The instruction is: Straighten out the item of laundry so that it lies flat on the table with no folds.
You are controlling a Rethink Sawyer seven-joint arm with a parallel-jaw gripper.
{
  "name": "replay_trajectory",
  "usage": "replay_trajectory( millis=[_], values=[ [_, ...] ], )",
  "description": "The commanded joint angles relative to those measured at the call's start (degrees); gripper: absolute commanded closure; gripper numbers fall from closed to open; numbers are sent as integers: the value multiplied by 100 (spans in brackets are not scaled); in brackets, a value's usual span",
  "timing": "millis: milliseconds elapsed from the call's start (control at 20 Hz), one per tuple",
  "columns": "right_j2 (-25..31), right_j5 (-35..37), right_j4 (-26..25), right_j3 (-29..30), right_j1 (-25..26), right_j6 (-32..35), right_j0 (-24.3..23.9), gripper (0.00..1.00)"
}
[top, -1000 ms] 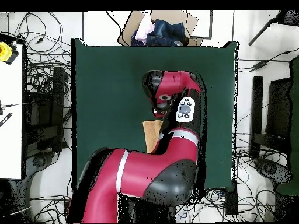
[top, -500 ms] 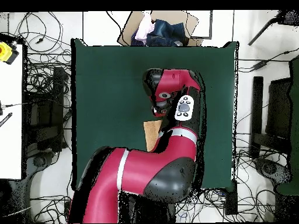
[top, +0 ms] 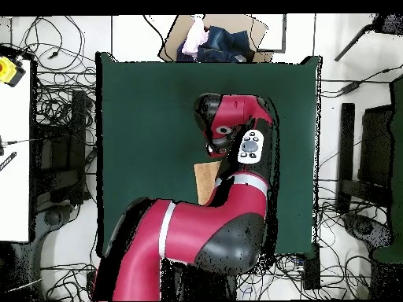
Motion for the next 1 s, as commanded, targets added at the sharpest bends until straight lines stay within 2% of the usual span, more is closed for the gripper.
replay_trajectory(
  millis=[50, 100, 400, 550, 650, 1000],
  values=[
    [441, -2016, -48, 1208, 98, 1166, -368, 100],
    [443, -2303, -40, 1641, -178, 1206, -384, 100],
    [790, -4029, 144, 2726, -702, 1457, -696, 100],
    [1199, -4747, 340, 3465, -1183, 1102, -1113, 100],
    [1443, -4884, 502, 3795, -1506, 856, -1383, 100],
    [1714, -4764, 711, 3812, -1866, 753, -1626, 100]
  ],
)
